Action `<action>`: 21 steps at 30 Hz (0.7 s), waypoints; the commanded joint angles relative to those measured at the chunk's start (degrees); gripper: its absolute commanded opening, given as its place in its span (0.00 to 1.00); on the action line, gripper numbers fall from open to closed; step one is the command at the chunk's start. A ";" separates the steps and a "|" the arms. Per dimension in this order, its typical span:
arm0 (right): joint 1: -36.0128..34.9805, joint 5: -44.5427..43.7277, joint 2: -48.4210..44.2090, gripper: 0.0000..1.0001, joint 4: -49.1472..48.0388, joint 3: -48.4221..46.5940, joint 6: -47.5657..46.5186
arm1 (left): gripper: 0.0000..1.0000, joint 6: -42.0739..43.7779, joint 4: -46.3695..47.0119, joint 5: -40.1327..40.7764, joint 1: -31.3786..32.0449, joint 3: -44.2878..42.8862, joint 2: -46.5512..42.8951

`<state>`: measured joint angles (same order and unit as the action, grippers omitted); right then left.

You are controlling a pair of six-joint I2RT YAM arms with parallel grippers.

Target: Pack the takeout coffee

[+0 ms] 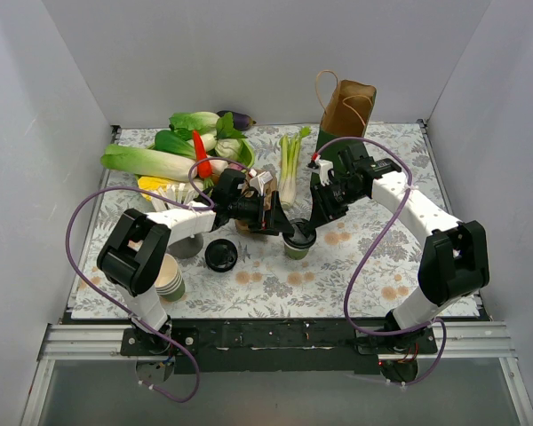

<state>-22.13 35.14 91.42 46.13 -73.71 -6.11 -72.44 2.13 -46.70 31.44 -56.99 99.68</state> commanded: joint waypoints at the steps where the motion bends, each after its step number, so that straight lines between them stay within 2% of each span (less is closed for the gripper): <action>1: -0.28 1.52 0.17 0.36 -0.87 -2.05 0.40 | 0.89 0.73 -0.19 -0.41 -0.15 -1.45 -1.86; 15: -0.99 0.20 -0.19 0.35 -1.39 -2.40 -0.48 | 0.89 0.03 -0.29 -1.20 -1.64 0.04 -2.74; 18: -0.81 0.28 -0.36 0.40 -1.66 -2.75 -0.57 | 0.89 -0.24 0.68 -2.16 -1.82 0.57 -2.74; 19: -0.81 0.55 -0.45 0.49 -1.92 -2.93 -0.48 | 0.89 -0.15 1.03 -2.78 -1.82 0.65 -2.74; 21: -0.02 1.34 -0.10 0.55 -1.92 -3.54 -0.31 | 0.89 -0.07 1.65 -4.36 -1.82 0.65 -2.91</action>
<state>-22.87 34.92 91.48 45.95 -73.78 -6.15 -72.66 1.96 -47.66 30.00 -56.93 99.66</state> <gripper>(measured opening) 0.497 0.891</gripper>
